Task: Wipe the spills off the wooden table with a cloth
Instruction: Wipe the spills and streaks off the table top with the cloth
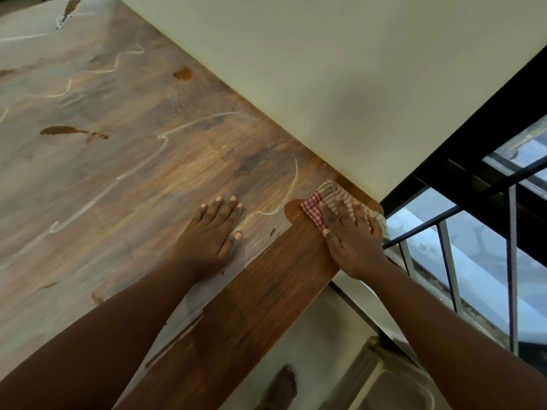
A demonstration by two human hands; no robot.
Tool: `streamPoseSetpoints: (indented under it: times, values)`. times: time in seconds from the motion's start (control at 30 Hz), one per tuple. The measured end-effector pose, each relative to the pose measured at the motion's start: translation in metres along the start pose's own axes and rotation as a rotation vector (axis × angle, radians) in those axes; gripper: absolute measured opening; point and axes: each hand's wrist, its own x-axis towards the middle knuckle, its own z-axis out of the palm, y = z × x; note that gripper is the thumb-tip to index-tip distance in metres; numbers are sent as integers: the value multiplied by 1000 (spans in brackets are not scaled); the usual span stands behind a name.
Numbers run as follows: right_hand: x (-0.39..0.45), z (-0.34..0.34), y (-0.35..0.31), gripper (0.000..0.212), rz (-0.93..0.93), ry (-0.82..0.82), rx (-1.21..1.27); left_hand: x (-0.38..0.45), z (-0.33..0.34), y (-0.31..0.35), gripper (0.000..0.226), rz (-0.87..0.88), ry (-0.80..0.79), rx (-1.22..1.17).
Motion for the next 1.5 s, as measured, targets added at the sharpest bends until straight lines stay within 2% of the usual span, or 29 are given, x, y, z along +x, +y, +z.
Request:
streamPoseSetpoints:
  times: [0.13, 0.43, 0.7, 0.8, 1.0, 1.3, 1.5]
  values:
    - [13, -8, 9, 53, -25, -9, -57, 0, 0, 0, 69, 2, -2, 6]
    - [31, -16, 1, 55, 81, -33, -68, -1, -1, 1, 69, 2, -7, -9]
    - [16, -10, -7, 55, 35, -47, -71, 0, -1, 0, 70, 2, -14, -12]
    - [30, -13, -5, 53, 14, -39, -104, 0, -2, 0, 69, 4, -11, -17]
    - [77, -24, -13, 56, 21, -69, -21, -1, -4, 1, 68, 1, -14, -21]
    - [49, -14, -4, 54, -41, -66, -76, -1, -3, 0, 64, 2, -15, -10]
    - [66, -16, -16, 54, -75, -45, -75, -1, -2, -1, 63, 4, 0, -28]
